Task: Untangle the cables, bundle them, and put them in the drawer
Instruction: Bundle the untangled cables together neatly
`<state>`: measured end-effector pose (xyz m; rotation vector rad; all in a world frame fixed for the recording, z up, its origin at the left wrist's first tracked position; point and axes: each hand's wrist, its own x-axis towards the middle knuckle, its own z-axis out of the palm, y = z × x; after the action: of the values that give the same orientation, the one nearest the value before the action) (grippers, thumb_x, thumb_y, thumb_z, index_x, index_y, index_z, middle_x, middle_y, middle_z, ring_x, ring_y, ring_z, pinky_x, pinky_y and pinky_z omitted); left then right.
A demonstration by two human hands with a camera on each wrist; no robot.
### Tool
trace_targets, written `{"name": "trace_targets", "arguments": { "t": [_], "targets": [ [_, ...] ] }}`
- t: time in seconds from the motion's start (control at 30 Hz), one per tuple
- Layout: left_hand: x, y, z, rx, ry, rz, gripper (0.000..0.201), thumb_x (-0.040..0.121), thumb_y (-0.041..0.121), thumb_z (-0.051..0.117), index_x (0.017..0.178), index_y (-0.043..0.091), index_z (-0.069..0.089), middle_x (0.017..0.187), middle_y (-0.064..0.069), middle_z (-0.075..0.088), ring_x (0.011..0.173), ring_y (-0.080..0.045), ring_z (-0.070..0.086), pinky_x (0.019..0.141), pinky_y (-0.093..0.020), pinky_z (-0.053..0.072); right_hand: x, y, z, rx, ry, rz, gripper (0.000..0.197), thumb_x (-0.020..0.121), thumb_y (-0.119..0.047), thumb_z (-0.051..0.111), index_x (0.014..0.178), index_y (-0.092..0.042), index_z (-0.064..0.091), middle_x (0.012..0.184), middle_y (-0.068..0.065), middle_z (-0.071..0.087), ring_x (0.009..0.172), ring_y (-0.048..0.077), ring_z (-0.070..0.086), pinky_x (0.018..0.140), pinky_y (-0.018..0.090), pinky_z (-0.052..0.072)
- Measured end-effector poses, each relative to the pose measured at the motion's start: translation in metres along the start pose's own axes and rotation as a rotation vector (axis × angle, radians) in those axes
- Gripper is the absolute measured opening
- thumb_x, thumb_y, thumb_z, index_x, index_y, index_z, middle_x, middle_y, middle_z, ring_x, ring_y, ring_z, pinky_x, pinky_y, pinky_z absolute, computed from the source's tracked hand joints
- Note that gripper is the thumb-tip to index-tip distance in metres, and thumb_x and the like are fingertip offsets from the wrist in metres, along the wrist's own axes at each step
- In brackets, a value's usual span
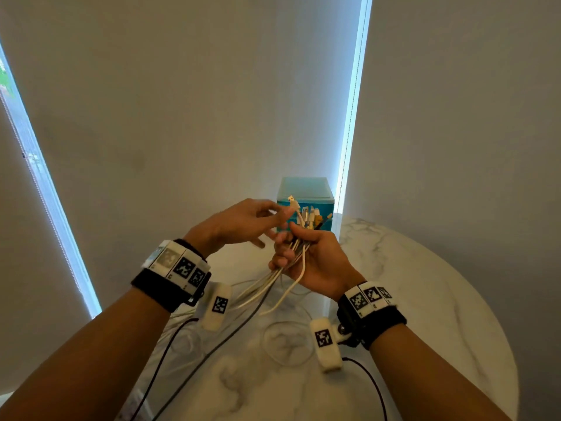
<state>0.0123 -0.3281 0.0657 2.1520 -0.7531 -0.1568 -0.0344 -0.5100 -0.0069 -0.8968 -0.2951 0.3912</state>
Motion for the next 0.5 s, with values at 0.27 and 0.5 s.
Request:
{"name": "trace_targets", "arguments": {
  "t": [0.27,0.5],
  "targets": [
    [-0.025,-0.033,0.003,-0.038,-0.392,-0.215,0.083,0.1,0.078,0.023,0.13,0.018,0.073,0.122,-0.001,0.079,0.115,-0.016,0.075,0.103,-0.043,0.06,0.0,0.016,-0.016,0.208,-0.017,-0.04,0.061,0.114,-0.043,0.04,0.136,0.008,0.065,0.109,0.021,0.076,0.107,0.035,0.073,0.104,0.046,0.056],
    [-0.02,-0.052,0.017,0.246,-0.468,-0.1,0.051,0.091,0.071,0.069,0.123,0.032,0.079,0.114,0.009,0.08,0.11,-0.011,0.071,0.11,-0.043,0.054,0.007,0.018,-0.016,0.013,0.061,-0.123,0.039,0.112,-0.025,0.049,0.122,0.005,0.071,0.061,0.0,0.045,0.057,0.014,0.051,0.074,0.034,0.053]
  ]
}}
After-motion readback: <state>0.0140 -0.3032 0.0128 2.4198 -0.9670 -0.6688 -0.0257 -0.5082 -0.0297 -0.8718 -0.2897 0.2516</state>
